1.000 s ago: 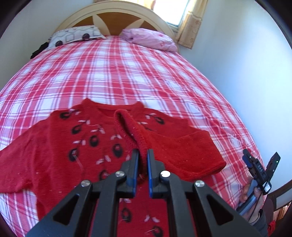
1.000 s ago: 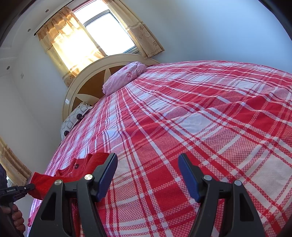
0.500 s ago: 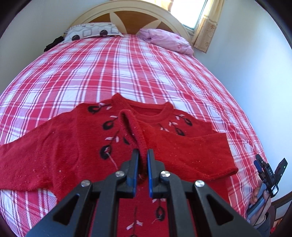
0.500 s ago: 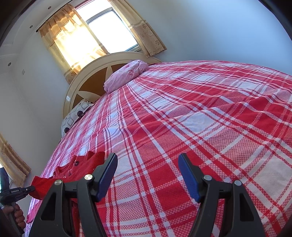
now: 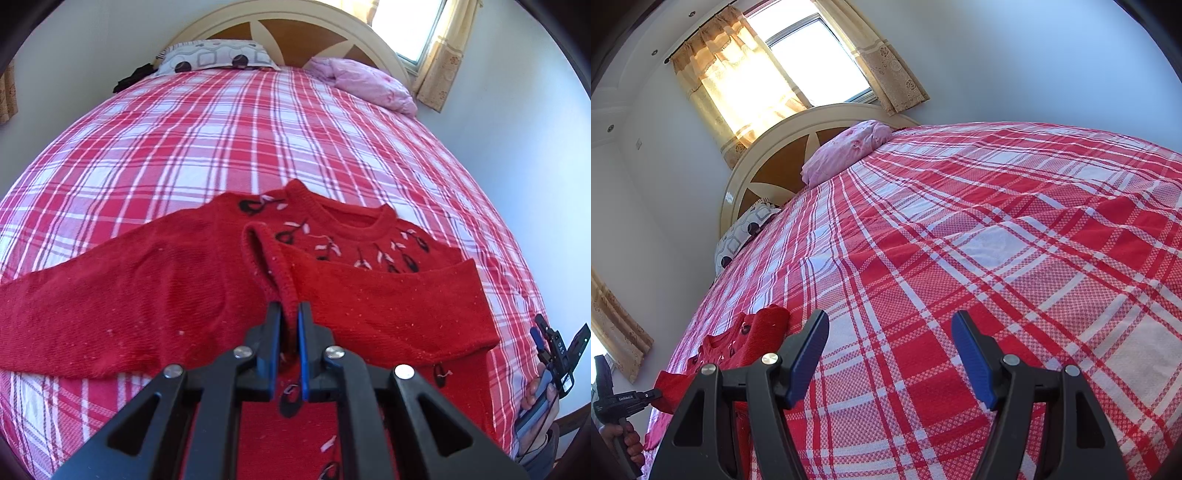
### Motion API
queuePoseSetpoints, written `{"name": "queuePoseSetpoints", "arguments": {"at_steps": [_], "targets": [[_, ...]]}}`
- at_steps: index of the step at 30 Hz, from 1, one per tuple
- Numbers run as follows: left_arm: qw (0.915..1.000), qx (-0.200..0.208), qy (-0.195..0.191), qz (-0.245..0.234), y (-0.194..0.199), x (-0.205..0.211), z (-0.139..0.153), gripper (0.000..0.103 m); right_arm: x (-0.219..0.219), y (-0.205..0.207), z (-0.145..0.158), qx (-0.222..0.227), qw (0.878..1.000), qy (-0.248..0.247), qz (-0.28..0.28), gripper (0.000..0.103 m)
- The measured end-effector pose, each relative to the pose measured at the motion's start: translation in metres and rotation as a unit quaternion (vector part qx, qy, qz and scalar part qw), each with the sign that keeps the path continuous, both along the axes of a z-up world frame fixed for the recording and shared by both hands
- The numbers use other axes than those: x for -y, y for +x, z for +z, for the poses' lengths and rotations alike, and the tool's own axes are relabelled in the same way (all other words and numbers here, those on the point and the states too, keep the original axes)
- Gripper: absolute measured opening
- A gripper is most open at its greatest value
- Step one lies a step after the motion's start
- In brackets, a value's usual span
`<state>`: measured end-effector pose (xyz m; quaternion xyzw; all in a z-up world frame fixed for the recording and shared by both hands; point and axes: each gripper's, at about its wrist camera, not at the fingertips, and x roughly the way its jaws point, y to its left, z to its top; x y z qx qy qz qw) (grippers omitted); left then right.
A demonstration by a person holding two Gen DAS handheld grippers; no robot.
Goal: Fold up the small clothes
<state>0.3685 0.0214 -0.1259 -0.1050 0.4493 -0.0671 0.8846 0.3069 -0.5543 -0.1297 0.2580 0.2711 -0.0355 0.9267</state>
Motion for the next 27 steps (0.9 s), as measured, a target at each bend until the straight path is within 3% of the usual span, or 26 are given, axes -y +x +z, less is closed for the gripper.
{"name": "queuePoseSetpoints", "arguments": {"at_steps": [16,23,25,27], "targets": [[0.9994,-0.022,-0.001,0.026,-0.002,-0.026,-0.025,0.009,-0.002,0.000,-0.002,-0.003,1.000,-0.001,0.002,0.070],[0.9990,-0.024,0.030,0.023,-0.002,-0.020,-0.041,0.013,-0.003,0.002,-0.003,-0.008,1.000,-0.002,0.005,0.070],[0.9976,-0.024,0.061,0.022,-0.003,-0.016,-0.044,0.025,-0.003,0.003,-0.004,-0.010,1.000,-0.003,0.007,0.070],[0.9966,-0.020,0.079,0.014,-0.004,-0.013,-0.046,0.049,-0.004,0.004,-0.004,-0.014,1.000,-0.005,0.008,0.070]]}}
